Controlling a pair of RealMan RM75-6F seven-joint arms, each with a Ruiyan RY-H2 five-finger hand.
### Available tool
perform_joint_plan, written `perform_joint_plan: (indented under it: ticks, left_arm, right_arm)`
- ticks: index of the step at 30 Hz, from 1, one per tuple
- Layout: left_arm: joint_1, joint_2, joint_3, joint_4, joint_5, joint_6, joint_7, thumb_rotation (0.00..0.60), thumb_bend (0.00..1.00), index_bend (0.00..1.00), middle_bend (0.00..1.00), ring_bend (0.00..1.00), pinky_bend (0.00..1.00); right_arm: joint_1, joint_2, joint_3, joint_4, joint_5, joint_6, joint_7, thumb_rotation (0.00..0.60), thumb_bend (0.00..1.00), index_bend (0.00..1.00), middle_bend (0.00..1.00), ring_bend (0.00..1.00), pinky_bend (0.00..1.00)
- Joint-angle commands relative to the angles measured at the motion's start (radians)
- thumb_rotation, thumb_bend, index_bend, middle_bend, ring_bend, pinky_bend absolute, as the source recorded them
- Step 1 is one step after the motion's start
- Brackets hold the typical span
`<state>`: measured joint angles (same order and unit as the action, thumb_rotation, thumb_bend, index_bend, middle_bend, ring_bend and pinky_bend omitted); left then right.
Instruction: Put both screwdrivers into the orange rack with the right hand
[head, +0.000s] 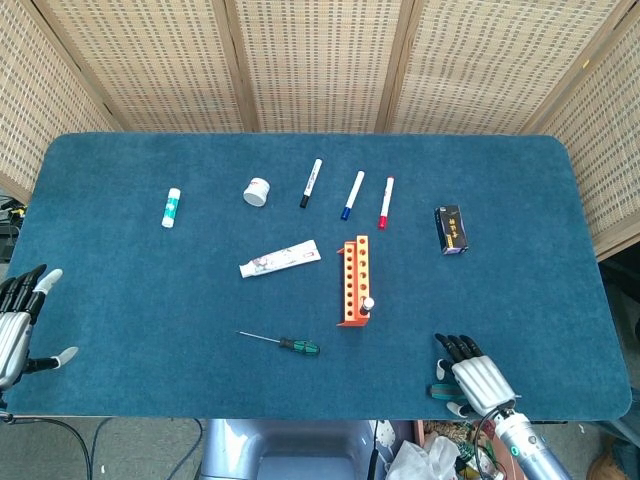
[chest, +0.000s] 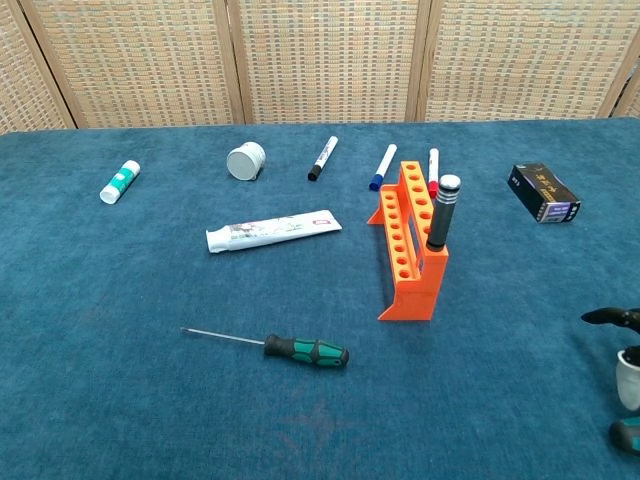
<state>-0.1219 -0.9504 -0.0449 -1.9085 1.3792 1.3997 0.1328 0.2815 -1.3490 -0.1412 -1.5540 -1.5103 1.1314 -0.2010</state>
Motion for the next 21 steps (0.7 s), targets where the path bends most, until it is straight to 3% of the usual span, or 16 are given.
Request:
perform_joint_plan:
  ticks: [1, 14, 21]
  left_arm:
    - [0.0, -0.001, 0.0, 0.0, 0.0, -0.001, 0.001, 0.6, 0.0, 0.0, 0.0, 0.0, 0.0]
    - [-0.001, -0.001, 0.0, -0.001, -0.003, -0.002, 0.005, 0.6, 0.0, 0.0, 0.0, 0.0, 0.0]
    - [-0.002, -0.003, 0.0, -0.001, -0.003, -0.003, 0.007, 0.6, 0.0, 0.0, 0.0, 0.0, 0.0]
  right_arm:
    - [-0.001, -0.003, 0.002, 0.004, 0.002, -0.004, -0.003, 0.6, 0.18, 0.45, 0.0, 0.0, 0.03]
    - [-0.005, -0.016, 0.017, 0.02, 0.016, -0.018, -0.017, 0.6, 0.27, 0.5, 0.0, 0.0, 0.04]
    - [-0.005, -0.021, 0.022, 0.023, 0.009, -0.016, -0.005, 0.6, 0.31, 0.57, 0.0, 0.0, 0.05]
